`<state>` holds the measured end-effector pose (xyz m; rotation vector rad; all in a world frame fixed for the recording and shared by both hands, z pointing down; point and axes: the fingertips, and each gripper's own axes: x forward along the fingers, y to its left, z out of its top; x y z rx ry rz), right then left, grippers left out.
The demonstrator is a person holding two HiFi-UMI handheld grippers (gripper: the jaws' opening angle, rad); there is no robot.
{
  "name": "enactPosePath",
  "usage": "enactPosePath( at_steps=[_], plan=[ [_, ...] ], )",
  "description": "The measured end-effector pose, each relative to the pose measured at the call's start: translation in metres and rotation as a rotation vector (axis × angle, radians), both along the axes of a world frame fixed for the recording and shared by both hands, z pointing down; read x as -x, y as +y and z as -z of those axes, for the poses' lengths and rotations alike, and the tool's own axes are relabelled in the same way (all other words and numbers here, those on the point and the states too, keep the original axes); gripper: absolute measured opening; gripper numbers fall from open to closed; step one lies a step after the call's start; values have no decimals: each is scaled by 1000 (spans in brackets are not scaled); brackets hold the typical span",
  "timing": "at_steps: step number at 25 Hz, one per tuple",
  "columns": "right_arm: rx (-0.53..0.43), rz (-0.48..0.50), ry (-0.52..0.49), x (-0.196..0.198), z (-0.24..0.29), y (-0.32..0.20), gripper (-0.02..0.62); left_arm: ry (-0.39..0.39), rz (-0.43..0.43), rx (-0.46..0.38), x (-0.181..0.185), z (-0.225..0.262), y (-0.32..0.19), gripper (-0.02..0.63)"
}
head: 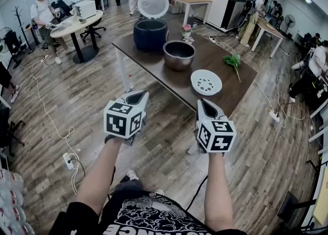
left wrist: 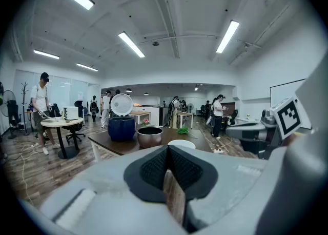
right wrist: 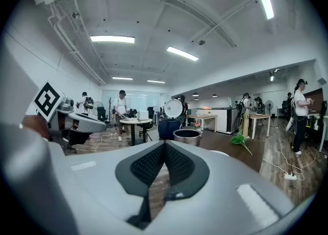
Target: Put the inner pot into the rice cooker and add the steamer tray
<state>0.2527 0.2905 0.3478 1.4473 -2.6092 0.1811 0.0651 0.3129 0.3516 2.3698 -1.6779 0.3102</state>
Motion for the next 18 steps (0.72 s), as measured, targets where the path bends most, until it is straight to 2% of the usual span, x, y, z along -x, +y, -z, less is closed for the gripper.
enactPosePath(
  at_steps=[12,18],
  plan=[
    [14,-35,-21,6,1,1,0,-2,-18,-3,10,1,-1,2],
    [34,-41,-21,18,-6,-11,69,6,-41,2,20,-3,-17,19]
  ],
)
